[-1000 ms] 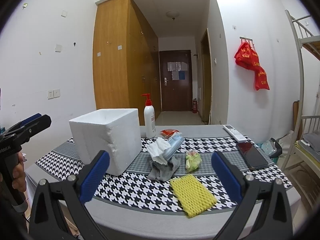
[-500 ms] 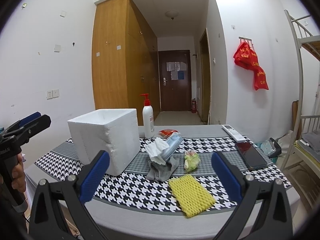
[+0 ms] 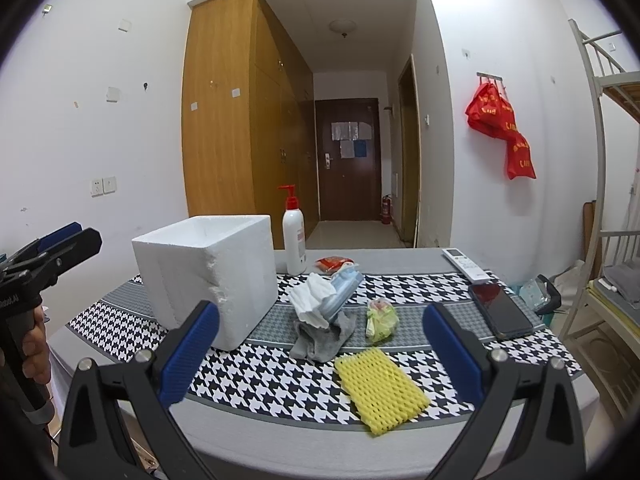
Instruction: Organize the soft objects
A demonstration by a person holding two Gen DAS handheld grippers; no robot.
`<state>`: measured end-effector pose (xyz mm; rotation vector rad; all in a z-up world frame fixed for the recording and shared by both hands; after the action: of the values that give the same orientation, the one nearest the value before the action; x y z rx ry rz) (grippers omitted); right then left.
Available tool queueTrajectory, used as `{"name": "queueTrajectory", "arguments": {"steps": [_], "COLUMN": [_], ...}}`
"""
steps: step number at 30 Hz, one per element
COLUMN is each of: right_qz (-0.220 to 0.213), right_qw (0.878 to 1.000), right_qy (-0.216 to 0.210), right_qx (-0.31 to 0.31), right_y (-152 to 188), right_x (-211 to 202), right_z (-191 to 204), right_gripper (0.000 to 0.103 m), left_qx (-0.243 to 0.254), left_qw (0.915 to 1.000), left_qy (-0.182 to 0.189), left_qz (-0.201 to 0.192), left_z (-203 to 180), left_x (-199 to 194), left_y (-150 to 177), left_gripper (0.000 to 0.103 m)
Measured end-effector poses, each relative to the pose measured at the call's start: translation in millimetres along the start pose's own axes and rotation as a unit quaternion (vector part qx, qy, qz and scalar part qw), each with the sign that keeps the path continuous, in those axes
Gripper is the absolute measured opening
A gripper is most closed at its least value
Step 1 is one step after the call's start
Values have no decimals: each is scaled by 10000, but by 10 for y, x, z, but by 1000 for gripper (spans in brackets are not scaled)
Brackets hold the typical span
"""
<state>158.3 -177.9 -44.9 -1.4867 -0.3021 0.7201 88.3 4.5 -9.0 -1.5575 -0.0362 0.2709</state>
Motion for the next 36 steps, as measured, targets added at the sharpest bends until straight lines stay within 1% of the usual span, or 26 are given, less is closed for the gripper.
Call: {"name": "queueTrajectory", "arguments": {"steps": [7, 11, 17, 29, 36], "right_qz": [5, 10, 28, 204, 352], "right_qw": [10000, 10000, 9999, 9993, 9983], "right_qy": [8, 41, 67, 196, 284], "right_qx": [6, 15, 83, 259, 367], "right_y": [-7, -10, 32, 142, 223], "right_x": [2, -3, -11, 125, 220], "right_z": [4, -15, -75, -288, -435], "right_gripper": [103, 103, 103, 103, 103], "left_qx": [4, -57, -72, -68, 34], "left_qw": [10000, 10000, 9999, 9986, 9965], "left_qy": [20, 46, 110, 429, 581], "left_qz": [13, -65, -1, 303, 604], "left_z": [-13, -20, -79, -280, -467], "left_x": [5, 2, 53, 321, 538], "left_y": [5, -24, -26, 26, 120], "left_gripper": [102, 102, 102, 102, 102]}}
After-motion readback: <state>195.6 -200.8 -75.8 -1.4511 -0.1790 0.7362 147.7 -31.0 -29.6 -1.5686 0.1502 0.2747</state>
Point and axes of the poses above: each gripper's, at about its wrist camera, not at the fingertips, and x roughly the way its jaws point, z to its left, y to its underside, the point moved 8 cm from there along x, roughly the way its jaws point, and after that the axes turned 11 degrees about -y, right-handed, at the moved point
